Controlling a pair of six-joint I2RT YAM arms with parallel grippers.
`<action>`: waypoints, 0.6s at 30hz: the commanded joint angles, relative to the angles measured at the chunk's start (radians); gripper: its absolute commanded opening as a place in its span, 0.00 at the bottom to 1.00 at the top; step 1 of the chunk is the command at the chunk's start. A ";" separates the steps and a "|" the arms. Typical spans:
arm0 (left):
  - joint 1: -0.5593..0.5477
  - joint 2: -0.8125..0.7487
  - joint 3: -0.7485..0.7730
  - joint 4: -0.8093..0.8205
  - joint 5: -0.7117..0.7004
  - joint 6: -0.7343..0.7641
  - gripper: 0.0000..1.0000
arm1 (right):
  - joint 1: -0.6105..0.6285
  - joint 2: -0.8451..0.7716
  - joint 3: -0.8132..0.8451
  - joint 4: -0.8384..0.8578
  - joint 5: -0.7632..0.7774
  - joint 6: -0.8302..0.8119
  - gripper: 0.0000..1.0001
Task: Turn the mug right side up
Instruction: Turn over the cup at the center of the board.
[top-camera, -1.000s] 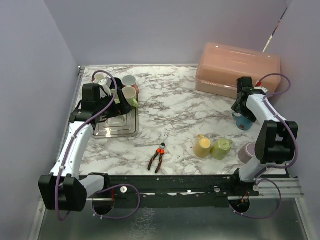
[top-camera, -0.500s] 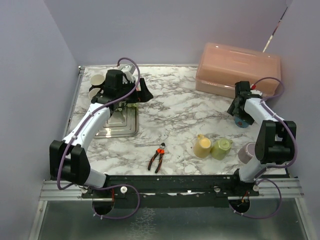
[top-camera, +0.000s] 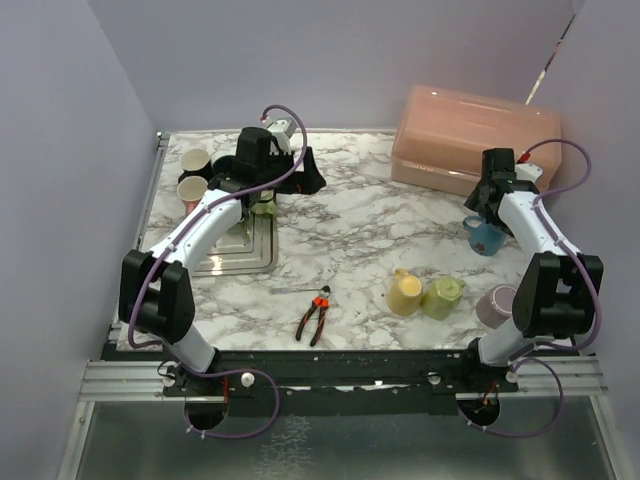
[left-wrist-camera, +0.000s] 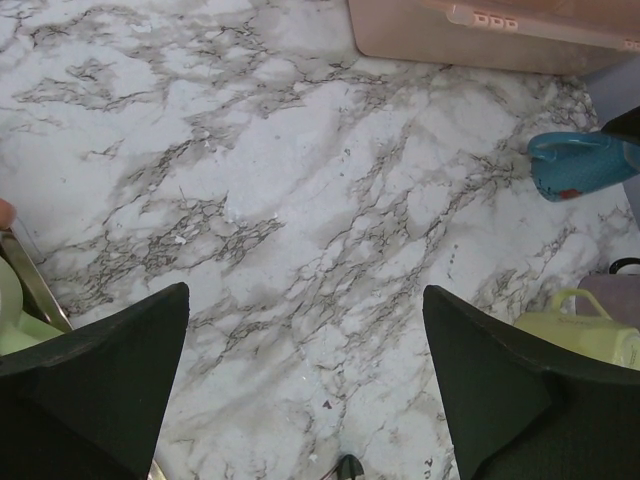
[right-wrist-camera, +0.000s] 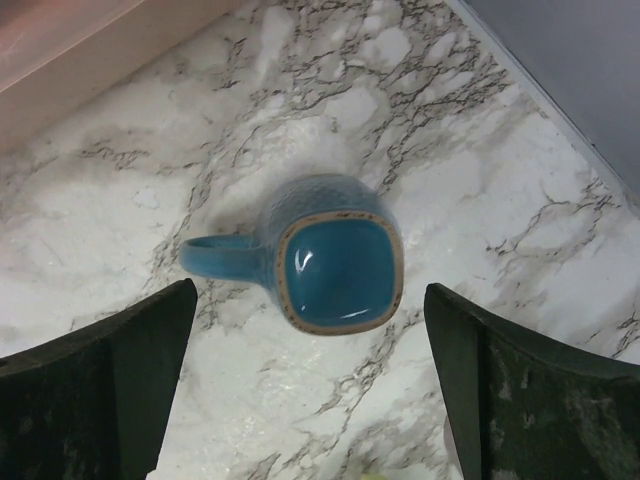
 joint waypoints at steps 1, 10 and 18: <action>-0.017 0.026 0.041 0.028 -0.022 0.029 0.99 | -0.055 0.045 0.016 0.018 -0.009 0.021 0.99; -0.050 0.049 0.050 0.031 -0.007 0.031 0.99 | -0.081 0.055 -0.014 0.167 -0.282 -0.113 0.71; -0.147 0.096 0.055 0.031 -0.001 0.073 0.99 | -0.056 0.037 -0.045 0.189 -0.577 -0.340 0.55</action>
